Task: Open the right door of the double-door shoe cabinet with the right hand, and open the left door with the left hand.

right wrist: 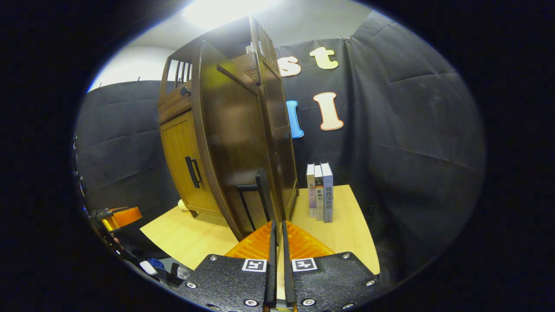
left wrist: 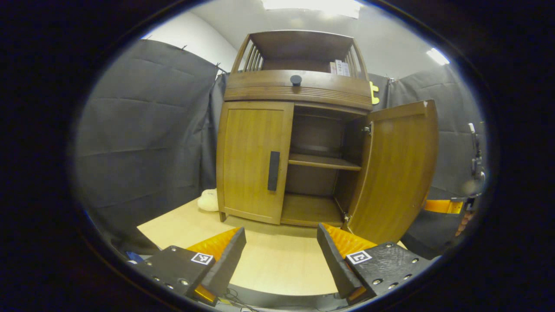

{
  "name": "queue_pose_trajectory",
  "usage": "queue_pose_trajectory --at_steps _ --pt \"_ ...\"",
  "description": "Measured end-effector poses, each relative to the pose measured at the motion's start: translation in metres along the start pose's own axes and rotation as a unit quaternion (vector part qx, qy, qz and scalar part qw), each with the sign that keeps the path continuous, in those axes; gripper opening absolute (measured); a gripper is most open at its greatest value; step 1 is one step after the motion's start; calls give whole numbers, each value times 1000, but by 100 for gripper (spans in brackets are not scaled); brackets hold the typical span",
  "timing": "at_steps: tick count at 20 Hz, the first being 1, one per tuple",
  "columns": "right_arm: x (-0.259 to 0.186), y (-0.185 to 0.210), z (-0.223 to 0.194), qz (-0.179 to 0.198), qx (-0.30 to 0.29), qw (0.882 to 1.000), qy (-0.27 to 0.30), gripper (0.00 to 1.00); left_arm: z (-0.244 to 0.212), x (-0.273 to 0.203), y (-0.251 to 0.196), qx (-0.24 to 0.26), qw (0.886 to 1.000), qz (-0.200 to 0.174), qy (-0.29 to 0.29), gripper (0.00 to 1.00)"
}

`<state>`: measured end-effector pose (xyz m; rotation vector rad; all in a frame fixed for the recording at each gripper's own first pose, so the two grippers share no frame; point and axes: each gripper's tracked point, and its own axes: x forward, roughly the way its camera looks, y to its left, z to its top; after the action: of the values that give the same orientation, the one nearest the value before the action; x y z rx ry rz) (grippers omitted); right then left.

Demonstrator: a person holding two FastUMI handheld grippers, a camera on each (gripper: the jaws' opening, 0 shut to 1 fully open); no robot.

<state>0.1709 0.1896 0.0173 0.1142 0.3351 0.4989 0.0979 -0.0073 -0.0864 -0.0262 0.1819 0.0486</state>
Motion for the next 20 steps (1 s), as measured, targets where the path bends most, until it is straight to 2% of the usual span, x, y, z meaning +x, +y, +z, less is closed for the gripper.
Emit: queue_pose_trajectory --at_steps 2,3,4,7,10,12,20 --pt "-13 -5 3 -18 -22 1000 -6 3 2 7 2 -1 1000 1 -3 99" --pt "-20 -4 7 -25 -32 999 -12 7 3 9 3 -2 1000 2 -6 99" --pt "-22 -2 13 -32 -40 998 -19 6 6 14 4 -4 1000 3 -9 99" --pt "-33 14 25 -45 -59 996 -47 42 10 29 6 -6 1000 3 -12 99" --pt "-31 31 13 -44 -45 997 -35 80 14 45 6 -1 1000 -8 -12 99" --pt "-31 39 9 -62 -26 997 -27 93 20 58 5 8 1000 -18 -14 99" --pt "-34 79 2 -157 7 987 -13 93 24 106 -1 10 997 -77 -14 99"
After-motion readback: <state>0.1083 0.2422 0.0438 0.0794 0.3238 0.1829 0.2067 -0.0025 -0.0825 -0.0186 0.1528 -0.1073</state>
